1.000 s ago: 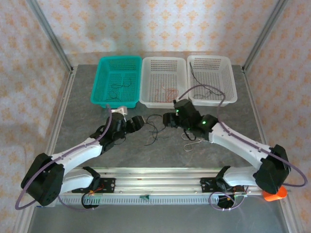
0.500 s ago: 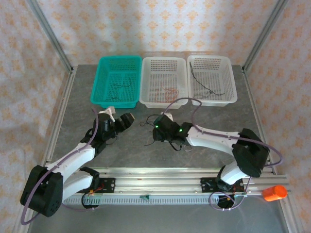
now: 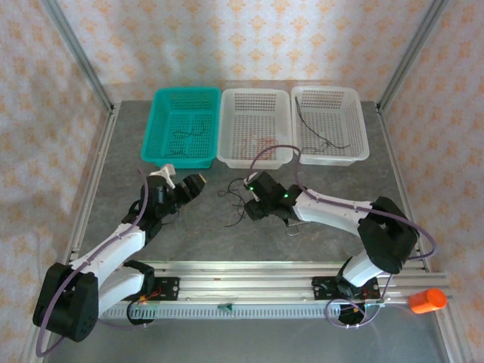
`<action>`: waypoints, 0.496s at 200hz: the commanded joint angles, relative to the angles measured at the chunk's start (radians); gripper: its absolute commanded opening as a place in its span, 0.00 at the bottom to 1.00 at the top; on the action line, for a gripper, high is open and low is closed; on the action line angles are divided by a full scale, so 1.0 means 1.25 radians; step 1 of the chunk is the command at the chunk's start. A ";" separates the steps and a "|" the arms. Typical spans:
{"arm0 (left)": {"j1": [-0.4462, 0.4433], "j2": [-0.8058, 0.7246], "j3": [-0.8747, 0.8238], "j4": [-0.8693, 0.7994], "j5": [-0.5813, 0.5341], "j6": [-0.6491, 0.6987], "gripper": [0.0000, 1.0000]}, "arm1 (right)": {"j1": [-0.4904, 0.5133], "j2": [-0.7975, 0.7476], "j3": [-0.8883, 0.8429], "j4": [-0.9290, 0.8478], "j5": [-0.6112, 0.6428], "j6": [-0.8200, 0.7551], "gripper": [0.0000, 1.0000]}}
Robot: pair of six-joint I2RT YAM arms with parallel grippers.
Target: Untangle the cables
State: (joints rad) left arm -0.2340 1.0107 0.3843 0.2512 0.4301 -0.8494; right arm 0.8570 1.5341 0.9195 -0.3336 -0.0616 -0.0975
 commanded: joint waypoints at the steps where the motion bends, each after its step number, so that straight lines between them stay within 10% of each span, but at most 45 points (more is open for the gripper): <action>1: 0.020 -0.022 0.013 0.008 0.019 -0.013 0.79 | 0.003 0.010 -0.006 -0.054 -0.013 -0.197 0.67; 99: 0.028 -0.021 0.037 -0.020 0.024 0.002 0.79 | -0.005 0.166 0.063 -0.012 -0.022 -0.265 0.63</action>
State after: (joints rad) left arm -0.2081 0.9970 0.3939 0.2424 0.4438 -0.8558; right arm 0.8566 1.7023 0.9607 -0.3653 -0.0841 -0.3916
